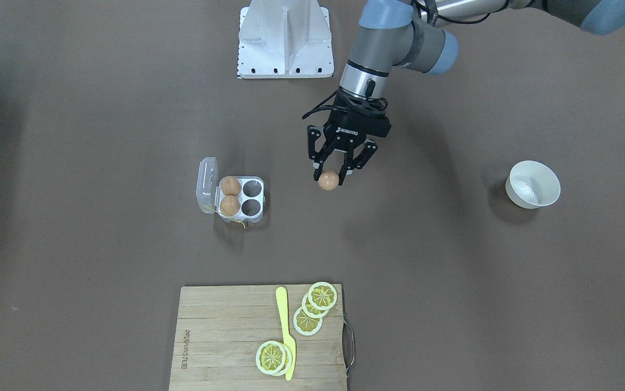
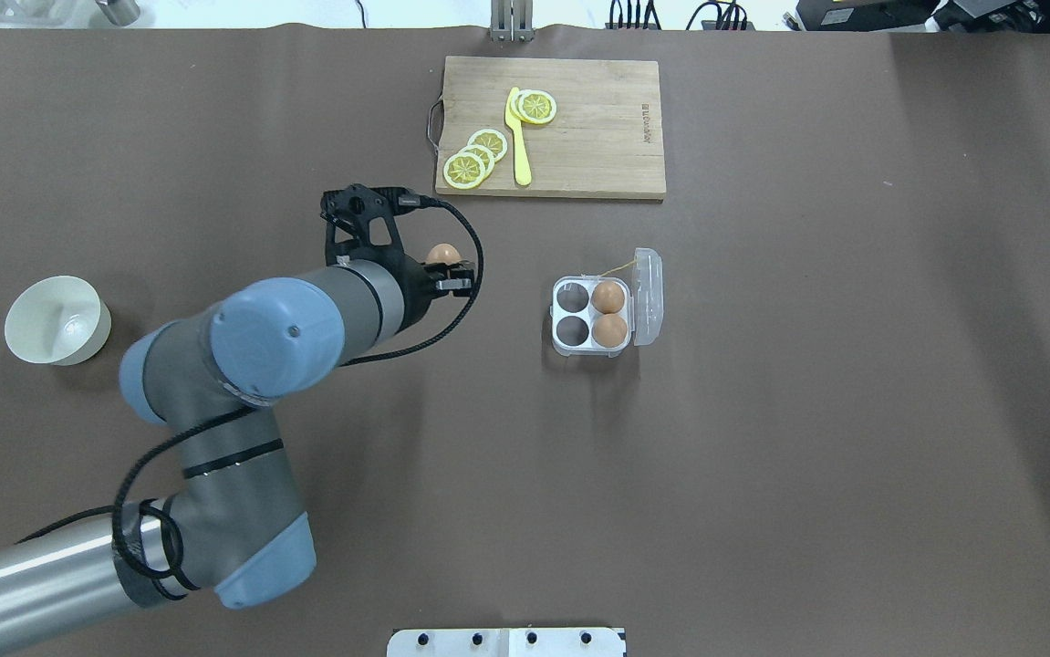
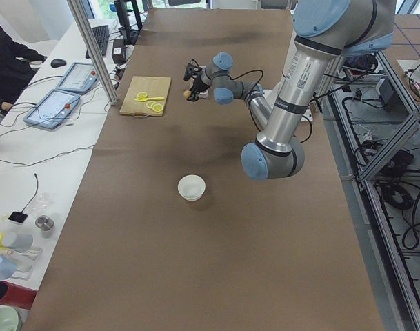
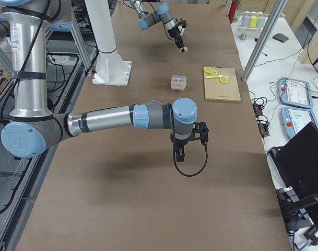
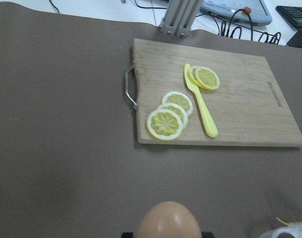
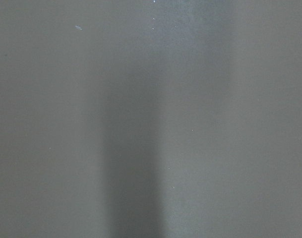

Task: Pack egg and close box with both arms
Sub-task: 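Lift the egg with the left gripper and carry it to the egg box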

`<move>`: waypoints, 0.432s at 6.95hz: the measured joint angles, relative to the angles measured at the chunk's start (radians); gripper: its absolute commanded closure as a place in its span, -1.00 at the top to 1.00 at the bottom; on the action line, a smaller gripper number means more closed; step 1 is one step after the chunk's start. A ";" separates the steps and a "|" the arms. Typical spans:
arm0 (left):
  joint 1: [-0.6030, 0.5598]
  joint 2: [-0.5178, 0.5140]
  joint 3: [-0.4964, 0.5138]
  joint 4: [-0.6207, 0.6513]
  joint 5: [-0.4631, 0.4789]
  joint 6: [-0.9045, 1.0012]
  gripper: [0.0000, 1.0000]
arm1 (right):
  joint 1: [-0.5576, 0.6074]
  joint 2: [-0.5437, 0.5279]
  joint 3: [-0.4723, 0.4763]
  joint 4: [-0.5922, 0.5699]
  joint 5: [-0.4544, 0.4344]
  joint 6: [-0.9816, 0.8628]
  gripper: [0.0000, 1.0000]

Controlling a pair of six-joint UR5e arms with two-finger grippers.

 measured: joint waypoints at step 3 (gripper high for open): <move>0.086 -0.094 0.219 -0.247 0.152 -0.086 -1.00 | -0.002 0.006 0.010 0.003 0.002 0.021 1.00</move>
